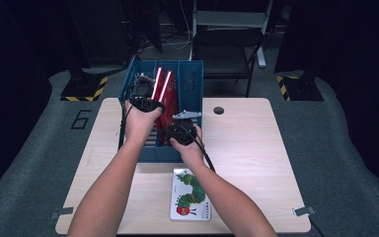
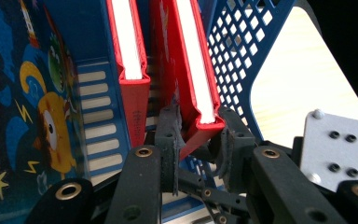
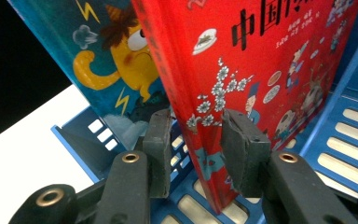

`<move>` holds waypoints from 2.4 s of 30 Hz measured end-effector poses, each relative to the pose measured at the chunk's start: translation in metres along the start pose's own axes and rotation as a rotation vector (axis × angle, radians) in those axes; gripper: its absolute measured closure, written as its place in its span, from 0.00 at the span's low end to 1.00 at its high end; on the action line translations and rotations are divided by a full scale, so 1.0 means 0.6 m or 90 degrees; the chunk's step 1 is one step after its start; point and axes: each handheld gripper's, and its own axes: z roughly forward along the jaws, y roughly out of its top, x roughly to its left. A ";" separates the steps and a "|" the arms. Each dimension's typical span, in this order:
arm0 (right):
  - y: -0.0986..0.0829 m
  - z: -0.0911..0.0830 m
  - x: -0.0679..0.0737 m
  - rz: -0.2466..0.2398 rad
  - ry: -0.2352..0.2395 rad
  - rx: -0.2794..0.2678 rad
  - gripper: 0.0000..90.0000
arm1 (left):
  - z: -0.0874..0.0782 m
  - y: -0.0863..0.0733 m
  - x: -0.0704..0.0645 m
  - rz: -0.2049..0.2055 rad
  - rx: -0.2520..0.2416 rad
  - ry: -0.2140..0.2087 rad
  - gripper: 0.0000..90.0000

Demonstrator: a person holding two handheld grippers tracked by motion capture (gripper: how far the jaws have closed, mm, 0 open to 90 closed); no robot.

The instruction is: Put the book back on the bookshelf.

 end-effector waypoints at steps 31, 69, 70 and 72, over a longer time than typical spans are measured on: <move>-0.005 0.005 0.009 -0.023 -0.028 0.018 0.77 | -0.001 0.005 -0.002 -0.025 0.004 0.027 0.85; 0.022 0.014 -0.014 0.004 0.011 0.028 0.81 | -0.003 0.033 -0.010 -0.041 0.013 0.063 0.86; 0.022 0.015 -0.014 0.005 0.011 0.028 0.81 | -0.002 0.033 -0.010 -0.039 0.011 0.065 0.86; 0.022 0.017 -0.016 -0.002 0.010 0.026 0.82 | 0.000 0.034 -0.011 -0.043 0.014 0.061 0.87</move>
